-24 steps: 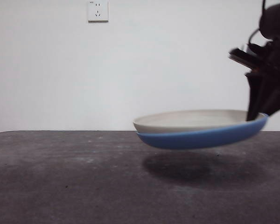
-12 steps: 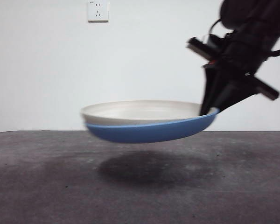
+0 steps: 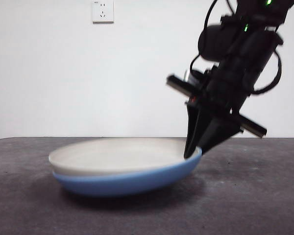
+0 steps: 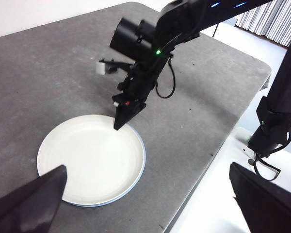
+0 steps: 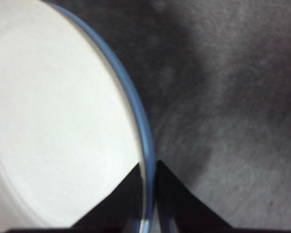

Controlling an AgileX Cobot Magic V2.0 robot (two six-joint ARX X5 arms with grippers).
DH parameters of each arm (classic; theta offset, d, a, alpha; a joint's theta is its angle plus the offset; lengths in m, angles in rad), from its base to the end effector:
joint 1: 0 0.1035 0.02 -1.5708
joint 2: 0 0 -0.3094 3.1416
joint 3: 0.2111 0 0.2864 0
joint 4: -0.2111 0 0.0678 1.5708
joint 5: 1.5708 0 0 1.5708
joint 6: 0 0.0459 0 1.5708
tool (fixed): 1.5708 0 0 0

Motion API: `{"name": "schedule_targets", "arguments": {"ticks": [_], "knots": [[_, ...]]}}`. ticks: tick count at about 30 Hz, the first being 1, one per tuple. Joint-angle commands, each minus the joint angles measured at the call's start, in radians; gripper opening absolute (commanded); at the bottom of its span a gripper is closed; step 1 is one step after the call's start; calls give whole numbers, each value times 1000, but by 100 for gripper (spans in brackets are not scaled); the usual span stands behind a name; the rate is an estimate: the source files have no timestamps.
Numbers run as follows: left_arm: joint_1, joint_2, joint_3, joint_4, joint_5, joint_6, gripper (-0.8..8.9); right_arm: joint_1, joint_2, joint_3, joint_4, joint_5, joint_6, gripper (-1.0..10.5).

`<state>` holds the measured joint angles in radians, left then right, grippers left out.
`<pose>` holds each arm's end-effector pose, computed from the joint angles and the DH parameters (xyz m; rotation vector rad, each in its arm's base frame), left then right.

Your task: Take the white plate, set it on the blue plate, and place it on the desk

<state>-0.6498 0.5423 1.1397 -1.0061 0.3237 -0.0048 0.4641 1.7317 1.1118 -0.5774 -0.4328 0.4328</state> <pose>0.0349 -0.0449 0.4261 0.0647 0.4217 -0.9584 0.3243 0.1839 0.1931 0.3331 1.3817 0.5041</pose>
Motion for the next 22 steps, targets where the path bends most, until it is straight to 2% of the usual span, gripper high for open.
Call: {"name": "schedule_targets", "arguments": {"ticks": [1, 6, 14, 16, 20, 22], "knots": [[-4, 7, 11, 9, 6, 16, 531, 6, 41, 21, 29, 15, 18, 4], [-4, 7, 11, 9, 6, 16, 531, 4, 63, 21, 30, 70, 14, 4], [-4, 7, 11, 8, 6, 16, 531, 5, 64, 21, 32, 89, -3, 19], [-4, 7, 11, 8, 6, 16, 531, 5, 63, 21, 31, 96, -3, 93], [-4, 7, 11, 8, 6, 16, 531, 5, 56, 23, 31, 98, -17, 375], [-4, 7, 11, 8, 6, 16, 531, 5, 40, 23, 29, 98, -23, 412]]}}
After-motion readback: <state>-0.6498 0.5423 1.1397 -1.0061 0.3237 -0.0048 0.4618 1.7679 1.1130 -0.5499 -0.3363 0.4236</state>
